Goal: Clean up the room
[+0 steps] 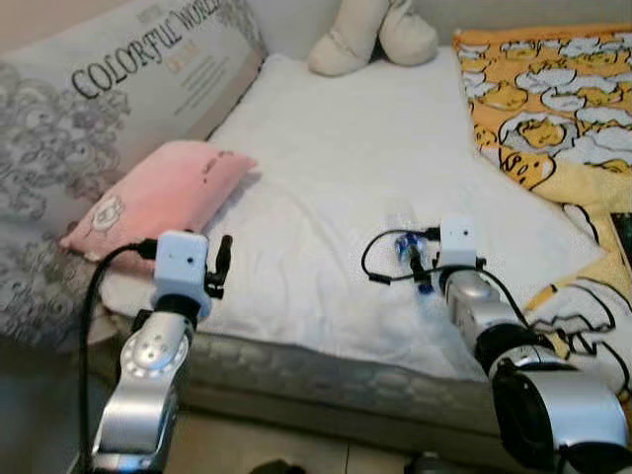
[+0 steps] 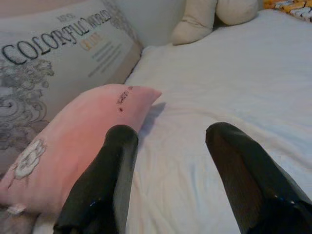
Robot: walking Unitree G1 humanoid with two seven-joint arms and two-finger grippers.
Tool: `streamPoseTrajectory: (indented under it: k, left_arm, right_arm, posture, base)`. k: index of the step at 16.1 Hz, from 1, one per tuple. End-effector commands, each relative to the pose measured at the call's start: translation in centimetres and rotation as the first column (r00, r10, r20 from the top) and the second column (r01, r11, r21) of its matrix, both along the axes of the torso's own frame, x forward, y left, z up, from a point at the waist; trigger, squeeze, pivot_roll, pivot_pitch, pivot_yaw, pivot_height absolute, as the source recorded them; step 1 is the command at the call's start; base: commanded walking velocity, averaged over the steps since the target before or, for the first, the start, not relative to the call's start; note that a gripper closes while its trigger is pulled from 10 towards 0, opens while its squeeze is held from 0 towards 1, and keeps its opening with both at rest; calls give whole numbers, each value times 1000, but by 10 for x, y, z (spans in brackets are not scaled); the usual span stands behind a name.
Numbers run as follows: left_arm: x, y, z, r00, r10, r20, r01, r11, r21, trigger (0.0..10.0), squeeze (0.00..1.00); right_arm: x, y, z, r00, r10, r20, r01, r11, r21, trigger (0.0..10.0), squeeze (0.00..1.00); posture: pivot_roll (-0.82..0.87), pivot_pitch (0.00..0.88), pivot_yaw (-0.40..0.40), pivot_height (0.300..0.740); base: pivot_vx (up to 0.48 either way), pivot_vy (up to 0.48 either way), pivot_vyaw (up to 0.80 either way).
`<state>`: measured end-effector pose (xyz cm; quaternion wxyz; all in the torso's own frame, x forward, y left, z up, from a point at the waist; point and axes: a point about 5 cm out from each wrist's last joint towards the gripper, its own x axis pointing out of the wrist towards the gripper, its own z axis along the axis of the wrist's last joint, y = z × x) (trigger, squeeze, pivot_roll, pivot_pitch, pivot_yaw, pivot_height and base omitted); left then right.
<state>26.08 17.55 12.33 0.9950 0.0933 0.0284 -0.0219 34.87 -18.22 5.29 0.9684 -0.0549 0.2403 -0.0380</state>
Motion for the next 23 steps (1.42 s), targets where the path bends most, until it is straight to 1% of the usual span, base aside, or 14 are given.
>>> streamPoseTrajectory:
  k: [1, 6, 8, 10, 11, 13, 15, 16, 18, 19, 20, 21, 22, 23]
  left_arm:
    - [-8, 8, 2, 1000, 19, -14, -19, 1000, 11, 10000, 0]
    - [-27, 13, 1, 997, 50, -58, -49, 999, 17, 10000, 0]
    - [-27, 13, 4, 998, 40, -48, -39, 999, 21, 10000, 0]
    - [-30, 9, 9, 1000, 24, 6, -24, 1000, 7, 10000, 0]
    - [-37, 4, 6, 1000, 13, 5, -13, 1000, -25, 10000, 0]
    - [-40, -7, -2, 1000, -14, -5, 14, 999, -47, 10000, 0]
    - [-39, -28, -11, 993, -115, -26, 111, 987, -116, 10000, 0]
    - [-39, -33, -15, 988, -154, -33, 149, 981, -124, 10000, 0]
    - [-38, -26, -23, 983, -180, -40, 174, 977, -125, 10000, 0]
    - [-29, -22, -27, 987, -160, -31, 154, 976, -155, 10000, 0]
    - [-16, -26, -31, 988, -150, -17, 144, 970, -197, 10000, 0]
    - [-7, -35, -33, 990, -142, -3, 138, 967, -214, 10000, 0]
    - [-3, -44, -32, 990, -144, 7, 142, 966, -216, 10000, 0]
    - [-2, -50, -32, 988, -152, 12, 151, 961, -232, 10000, 0]
  right_arm:
    - [1, 7, 0, 1000, 16, -16, -16, 1000, -5, 10000, 0]
    - [0, 2, -1, 999, 11, -33, -13, 998, -57, 10000, 0]
    - [4, 5, 5, 1000, 9, 0, -9, 998, -58, 10000, 0]
    - [10, 6, 24, 975, 33, 220, -6, 993, -120, 10000, 0]
    - [-1, 5, 33, 922, 60, 383, -8, 991, -135, 10000, 0]
    - [-30, 4, 41, 872, 101, 479, -33, 988, -148, 10000, 0]
    - [-75, 2, 45, 855, 137, 500, -63, 985, -162, 10000, 0]
    - [-89, -2, 45, 851, 157, 500, -77, 981, -177, 10000, 0]
    - [-110, -9, 44, 850, 194, 489, -100, 972, -212, 10000, 0]
    - [-114, -10, 48, 842, 247, 479, -137, 958, -253, 10000, 0]
    - [-111, -11, 48, 857, 269, 440, -161, 950, -269, 10000, 0]
    - [-100, -16, 44, 870, 272, 411, -161, 945, -284, 10000, 0]
    - [-87, -21, 41, 887, 260, 382, -159, 948, -276, 10000, 0]
    - [-79, -23, 44, 886, 260, 384, -158, 948, -278, 10000, 0]
  posture:
    - [51, 63, 173, 740]
    - [95, 105, 166, 740]
    - [94, 106, 158, 740]
    - [62, 67, 113, 740]
    - [28, 36, 94, 740]
    - [-21, 0, 69, 740]
    - [-75, 0, 45, 740]
    - [-91, 0, 36, 740]
    - [-116, 0, 24, 740]
    - [-133, 0, 13, 740]
    - [-169, 0, -6, 740]
    - [-179, 0, -14, 740]
    - [-198, 0, -19, 740]
    - [-201, 0, -22, 740]
  base:
    - [0, 0, 0]
    - [0, 0, 0]
    - [0, 0, 0]
    - [0, 0, 0]
    - [0, 0, 0]
    - [0, 0, 0]
    - [0, 0, 0]
    - [0, 0, 0]
    - [0, 0, 0]
    - [0, 0, 0]
    - [0, 0, 0]
    - [0, 0, 0]
    - [0, 0, 0]
    - [0, 0, 0]
